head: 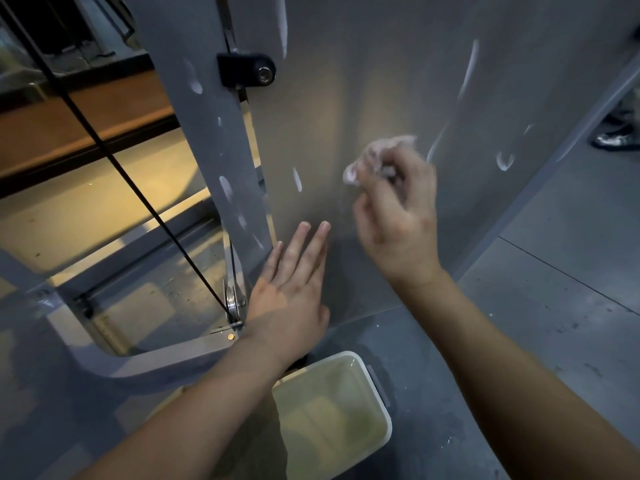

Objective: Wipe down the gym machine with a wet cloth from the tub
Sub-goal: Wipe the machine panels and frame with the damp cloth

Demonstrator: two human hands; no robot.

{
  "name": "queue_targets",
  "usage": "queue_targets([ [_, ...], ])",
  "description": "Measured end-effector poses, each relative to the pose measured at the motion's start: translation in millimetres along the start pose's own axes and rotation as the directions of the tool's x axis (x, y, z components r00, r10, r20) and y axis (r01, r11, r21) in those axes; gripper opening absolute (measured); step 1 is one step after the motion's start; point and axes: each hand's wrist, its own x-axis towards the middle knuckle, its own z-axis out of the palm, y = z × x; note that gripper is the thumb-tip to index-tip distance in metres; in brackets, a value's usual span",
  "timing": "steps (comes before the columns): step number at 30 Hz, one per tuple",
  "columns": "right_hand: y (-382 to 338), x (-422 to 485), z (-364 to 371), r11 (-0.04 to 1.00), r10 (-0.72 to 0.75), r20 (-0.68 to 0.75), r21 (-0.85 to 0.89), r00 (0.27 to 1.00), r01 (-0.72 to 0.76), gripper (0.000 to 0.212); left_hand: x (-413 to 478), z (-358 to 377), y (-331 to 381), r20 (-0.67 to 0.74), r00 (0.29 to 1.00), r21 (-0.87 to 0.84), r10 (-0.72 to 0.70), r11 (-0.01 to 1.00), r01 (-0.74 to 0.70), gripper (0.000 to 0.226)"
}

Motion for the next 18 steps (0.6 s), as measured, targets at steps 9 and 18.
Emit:
queue_targets([
  [9,-15,7,-5,0.998,-0.060,0.096,0.033,0.994,0.057,0.012,-12,-17,-4,-0.105,0.991,-0.265,0.077,0.959,-0.103,0.056],
  [18,-19,-9,-8,0.999,-0.042,0.245,0.020,0.969,0.038,0.017,-16,-32,-44,-0.292,0.756,-0.754,-0.586,0.628,0.195,0.061],
])
